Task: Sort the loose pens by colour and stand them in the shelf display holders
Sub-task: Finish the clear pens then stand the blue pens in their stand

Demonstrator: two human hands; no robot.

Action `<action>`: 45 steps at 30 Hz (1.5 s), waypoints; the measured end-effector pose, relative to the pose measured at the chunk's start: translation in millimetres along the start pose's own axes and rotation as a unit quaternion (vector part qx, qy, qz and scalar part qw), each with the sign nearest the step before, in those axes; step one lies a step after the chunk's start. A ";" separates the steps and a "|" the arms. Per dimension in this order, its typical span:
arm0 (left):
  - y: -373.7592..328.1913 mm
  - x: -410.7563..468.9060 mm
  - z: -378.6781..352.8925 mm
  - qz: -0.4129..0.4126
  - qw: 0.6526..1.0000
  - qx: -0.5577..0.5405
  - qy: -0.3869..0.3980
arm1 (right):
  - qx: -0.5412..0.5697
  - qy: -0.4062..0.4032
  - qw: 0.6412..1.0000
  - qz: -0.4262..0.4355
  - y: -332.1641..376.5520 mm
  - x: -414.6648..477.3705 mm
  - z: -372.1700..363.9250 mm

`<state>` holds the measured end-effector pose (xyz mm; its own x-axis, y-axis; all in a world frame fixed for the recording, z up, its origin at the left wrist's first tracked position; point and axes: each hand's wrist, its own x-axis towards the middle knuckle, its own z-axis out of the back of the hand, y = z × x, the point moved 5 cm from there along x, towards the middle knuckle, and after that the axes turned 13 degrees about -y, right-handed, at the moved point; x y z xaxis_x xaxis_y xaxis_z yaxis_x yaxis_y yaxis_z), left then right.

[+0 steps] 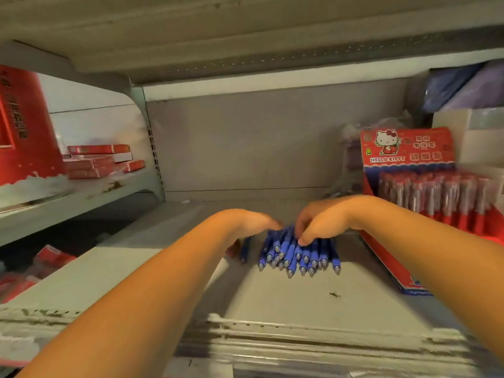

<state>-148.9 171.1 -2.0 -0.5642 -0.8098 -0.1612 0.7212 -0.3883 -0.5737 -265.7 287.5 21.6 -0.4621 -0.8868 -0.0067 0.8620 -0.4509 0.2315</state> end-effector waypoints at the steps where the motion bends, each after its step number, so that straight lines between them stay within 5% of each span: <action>1: -2.4 4.5 0.0 0.008 1.000 0.011 0.012 | -0.016 0.011 1.000 0.006 0.8 4.4 0.2; 9: -36.0 21.3 -17.9 -0.090 0.972 0.196 0.094 | -0.059 0.034 0.998 0.014 1.3 17.6 -4.5; 20: -32.2 45.9 -23.5 -0.096 0.973 0.170 0.120 | -0.037 0.018 0.997 -0.071 1.8 23.1 -25.7; 34: -41.9 43.6 -16.8 -0.229 0.924 0.306 0.018 | 0.022 0.021 0.988 -0.153 13.9 14.8 -35.8; 40: -30.2 44.0 -15.3 -0.204 0.898 0.383 0.076 | -0.017 -0.065 0.983 -0.169 21.6 17.7 -36.9; 45: -29.5 32.5 -10.0 -0.244 0.904 0.350 0.028 | 0.042 -0.161 0.967 -0.191 11.8 14.5 -8.5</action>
<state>-192.5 160.7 1.7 -0.8889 -0.4515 -0.0778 0.4481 -0.8921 0.0577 -260.5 268.5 16.0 -0.7958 -0.5739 0.1934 0.6024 -0.7170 0.3508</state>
